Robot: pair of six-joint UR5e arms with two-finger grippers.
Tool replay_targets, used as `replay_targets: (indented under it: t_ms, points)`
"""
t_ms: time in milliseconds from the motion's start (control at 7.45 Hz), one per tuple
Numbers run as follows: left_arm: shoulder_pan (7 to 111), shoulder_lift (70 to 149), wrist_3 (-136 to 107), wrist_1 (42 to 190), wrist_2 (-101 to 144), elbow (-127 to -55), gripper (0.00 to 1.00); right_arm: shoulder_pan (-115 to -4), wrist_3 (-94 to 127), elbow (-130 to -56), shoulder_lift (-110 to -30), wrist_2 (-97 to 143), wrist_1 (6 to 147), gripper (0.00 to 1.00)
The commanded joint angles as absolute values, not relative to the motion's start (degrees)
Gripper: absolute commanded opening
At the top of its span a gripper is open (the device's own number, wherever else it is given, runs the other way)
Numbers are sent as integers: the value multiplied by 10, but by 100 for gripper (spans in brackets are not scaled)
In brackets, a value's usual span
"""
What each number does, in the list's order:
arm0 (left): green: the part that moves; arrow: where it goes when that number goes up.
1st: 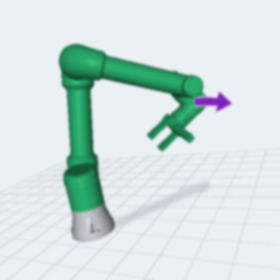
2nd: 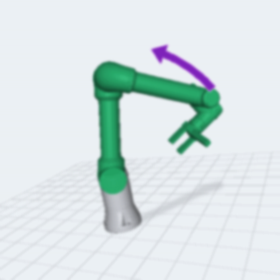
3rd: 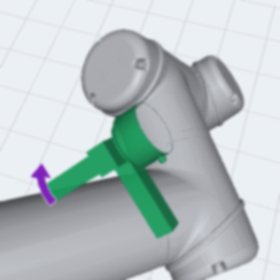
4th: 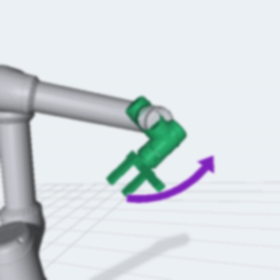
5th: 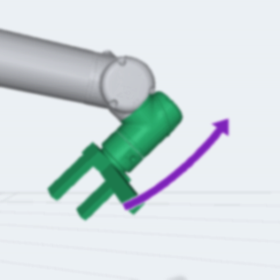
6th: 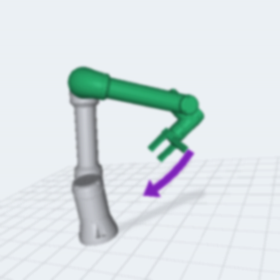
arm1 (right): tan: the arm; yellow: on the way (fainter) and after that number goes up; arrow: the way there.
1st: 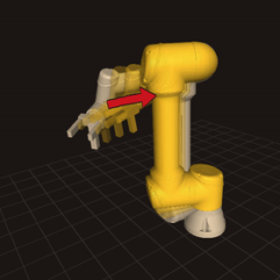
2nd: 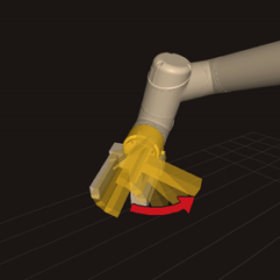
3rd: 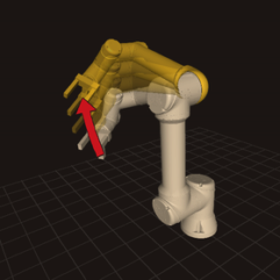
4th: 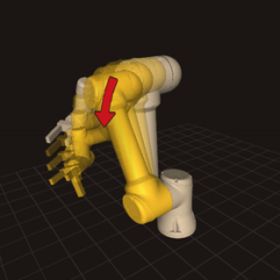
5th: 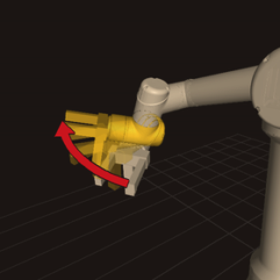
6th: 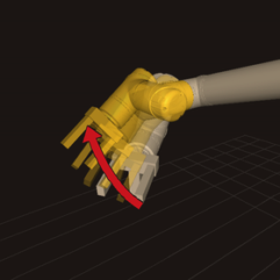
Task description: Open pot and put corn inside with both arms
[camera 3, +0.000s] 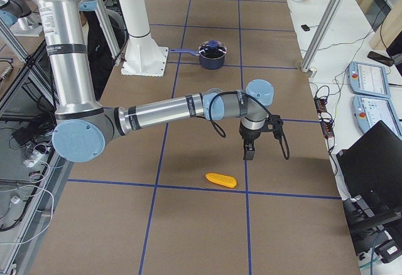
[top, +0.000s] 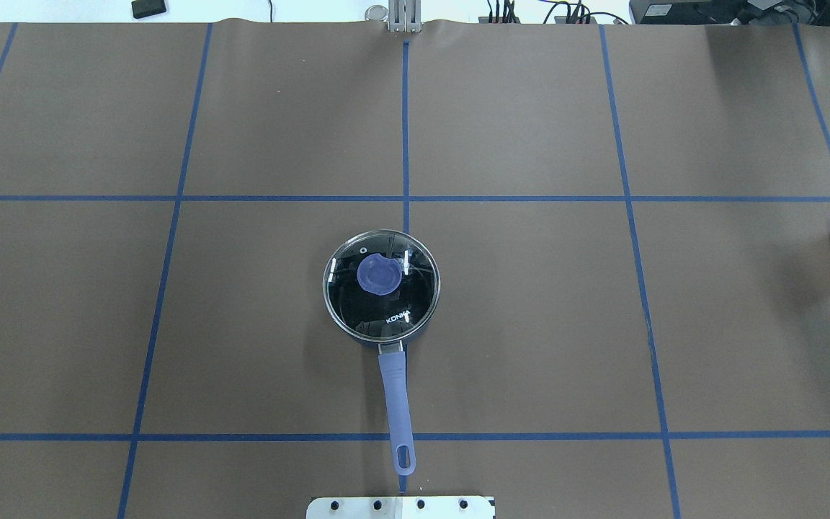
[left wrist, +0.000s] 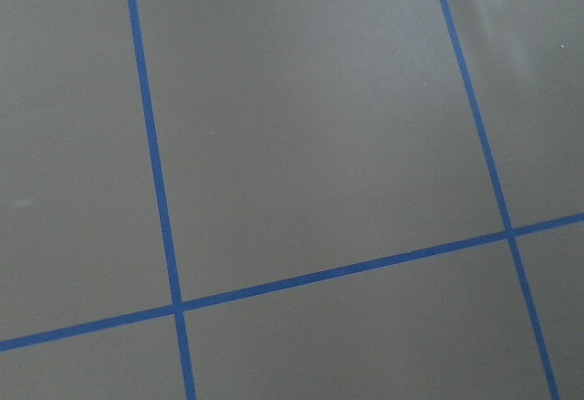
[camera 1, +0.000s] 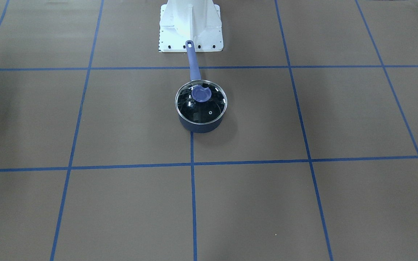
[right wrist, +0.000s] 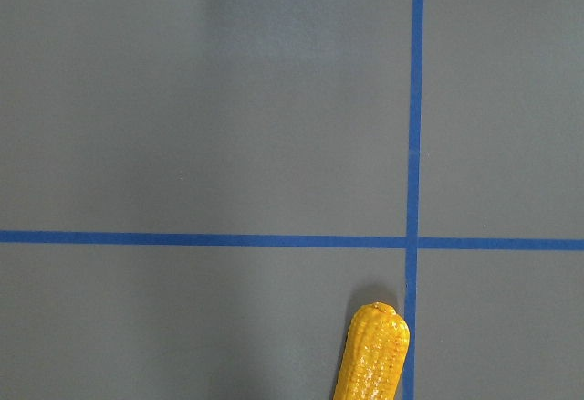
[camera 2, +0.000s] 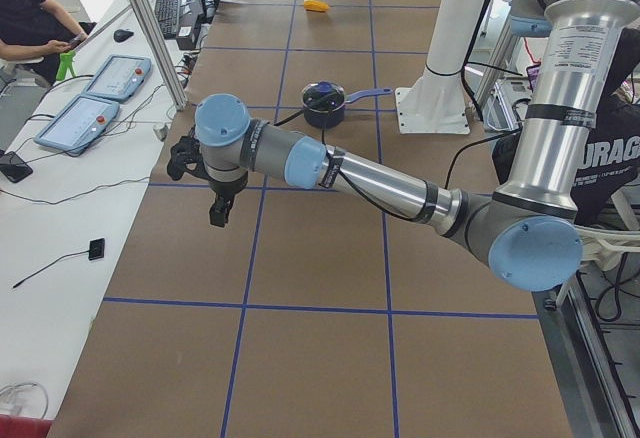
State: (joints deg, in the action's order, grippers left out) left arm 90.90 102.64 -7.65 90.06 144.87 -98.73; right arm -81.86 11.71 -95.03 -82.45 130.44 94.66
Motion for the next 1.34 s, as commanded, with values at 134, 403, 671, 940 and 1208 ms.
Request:
replay_targets:
  t_ms: [134,403,671,940,1208]
  points:
    - [852,1106,-230,911,1445,-993,98,-815,144,-850,-833,1308,829,100]
    - [799,1114,-313,911,1440,-1033,98,-781,243,-817,-833,1307,739,100]
    - [749,1135,-400,911,1393,-1069,98,-752,268,-803,-831,1303,738,100]
    - [712,1147,-456,911,1372,-1086,98,-744,273,-796,-834,1302,737,100]
    - [698,1158,-475,911,1361,-1087,98,-739,272,-799,-860,1303,736,100]
